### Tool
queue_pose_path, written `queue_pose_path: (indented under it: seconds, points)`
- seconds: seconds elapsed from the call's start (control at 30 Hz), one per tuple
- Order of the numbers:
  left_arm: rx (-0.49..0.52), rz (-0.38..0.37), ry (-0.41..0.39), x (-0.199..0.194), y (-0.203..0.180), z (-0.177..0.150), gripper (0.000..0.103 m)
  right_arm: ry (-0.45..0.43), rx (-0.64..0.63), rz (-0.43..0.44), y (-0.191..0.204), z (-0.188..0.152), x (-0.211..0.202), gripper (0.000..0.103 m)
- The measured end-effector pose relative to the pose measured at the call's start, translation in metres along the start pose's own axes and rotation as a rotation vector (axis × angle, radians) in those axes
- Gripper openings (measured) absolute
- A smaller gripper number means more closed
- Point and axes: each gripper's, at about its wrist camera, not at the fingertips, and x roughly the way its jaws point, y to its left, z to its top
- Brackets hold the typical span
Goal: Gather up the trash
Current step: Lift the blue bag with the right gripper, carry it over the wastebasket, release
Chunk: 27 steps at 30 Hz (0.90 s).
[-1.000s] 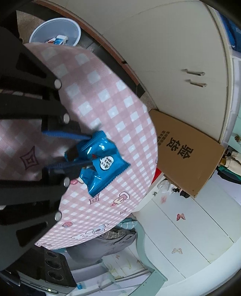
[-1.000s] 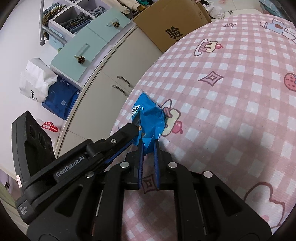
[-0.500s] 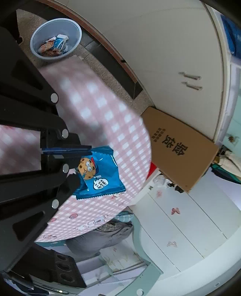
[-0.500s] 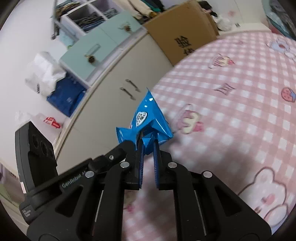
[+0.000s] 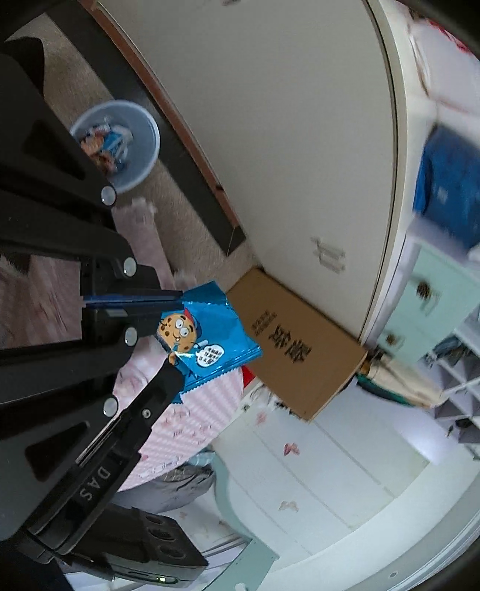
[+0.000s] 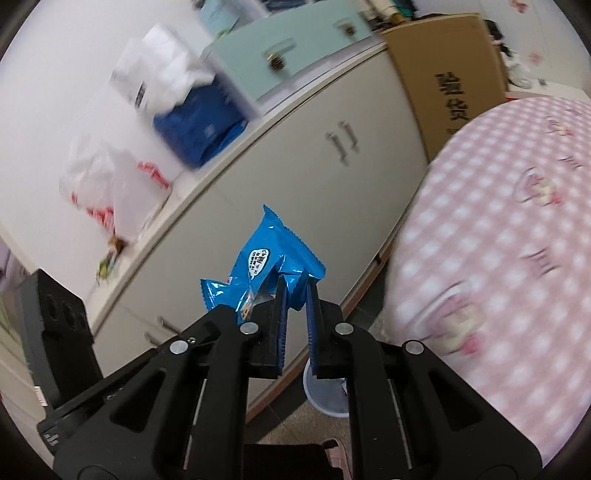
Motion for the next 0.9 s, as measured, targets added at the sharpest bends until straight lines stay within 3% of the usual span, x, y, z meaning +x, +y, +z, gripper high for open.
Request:
queue_pose_path:
  seconds: [0.13,0.3,0.6,0.9]
  points:
    - [-0.048,0.047,0.006,-0.004,0.043,-0.009,0.000,0.044,-0.061,-0.019,0.026,-0.022,0.036,0.010]
    - [-0.132,0.108,0.065,0.021,0.103,-0.026,0.000,0.140,-0.081,-0.050,0.031,-0.060,0.097,0.010]
    - [-0.262,0.206,0.239,0.096,0.208,-0.077,0.000,0.342,-0.046,-0.121,-0.005,-0.135,0.206,0.010]
    - [-0.323,0.244,0.370,0.162,0.265,-0.119,0.003,0.452,0.036,-0.155,-0.046,-0.188,0.273,0.013]
